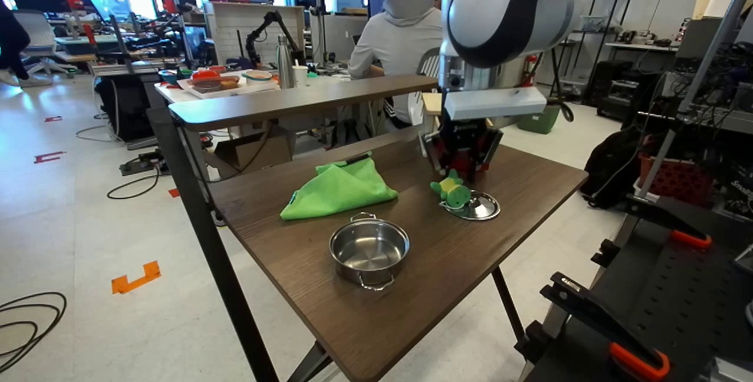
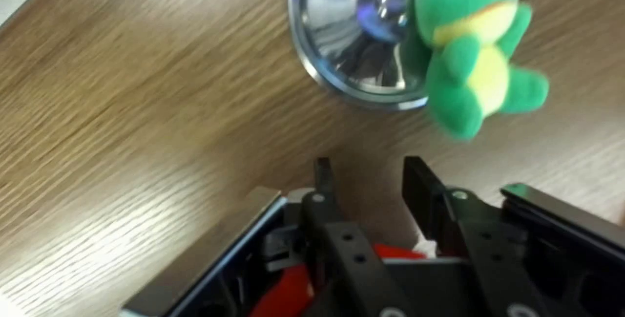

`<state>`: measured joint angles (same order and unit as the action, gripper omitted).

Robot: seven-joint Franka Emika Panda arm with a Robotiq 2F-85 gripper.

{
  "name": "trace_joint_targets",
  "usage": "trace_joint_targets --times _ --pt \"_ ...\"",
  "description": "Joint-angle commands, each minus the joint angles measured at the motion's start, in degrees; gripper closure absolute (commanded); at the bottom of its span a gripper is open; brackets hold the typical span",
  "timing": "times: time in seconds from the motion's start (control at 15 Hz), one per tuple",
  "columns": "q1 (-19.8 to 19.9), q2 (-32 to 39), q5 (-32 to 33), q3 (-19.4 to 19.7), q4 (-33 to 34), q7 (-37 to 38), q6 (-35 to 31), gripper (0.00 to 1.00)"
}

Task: Open the drawer

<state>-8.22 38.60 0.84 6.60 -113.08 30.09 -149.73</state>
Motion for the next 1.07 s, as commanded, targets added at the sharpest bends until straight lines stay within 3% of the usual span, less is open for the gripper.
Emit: trace_joint_targets --times 0.0,0.13,0.2,0.67,1.0 --pt "-2.6 3.2 -0.5 -1.5 1.2 -1.9 1.3 0.19" --pt "-3.6 3.5 -0.6 -1.7 1.3 -2.5 1.6 0.04" --pt "-3.7 3.5 -0.7 -1.9 1.3 -2.9 1.6 0.01" --pt "-3.6 -1.5 -1.1 -2.0 -2.4 -4.5 0.1 0.00" --pt "-2.5 -13.9 -1.5 -3.4 -13.7 -7.8 -5.9 0.00"
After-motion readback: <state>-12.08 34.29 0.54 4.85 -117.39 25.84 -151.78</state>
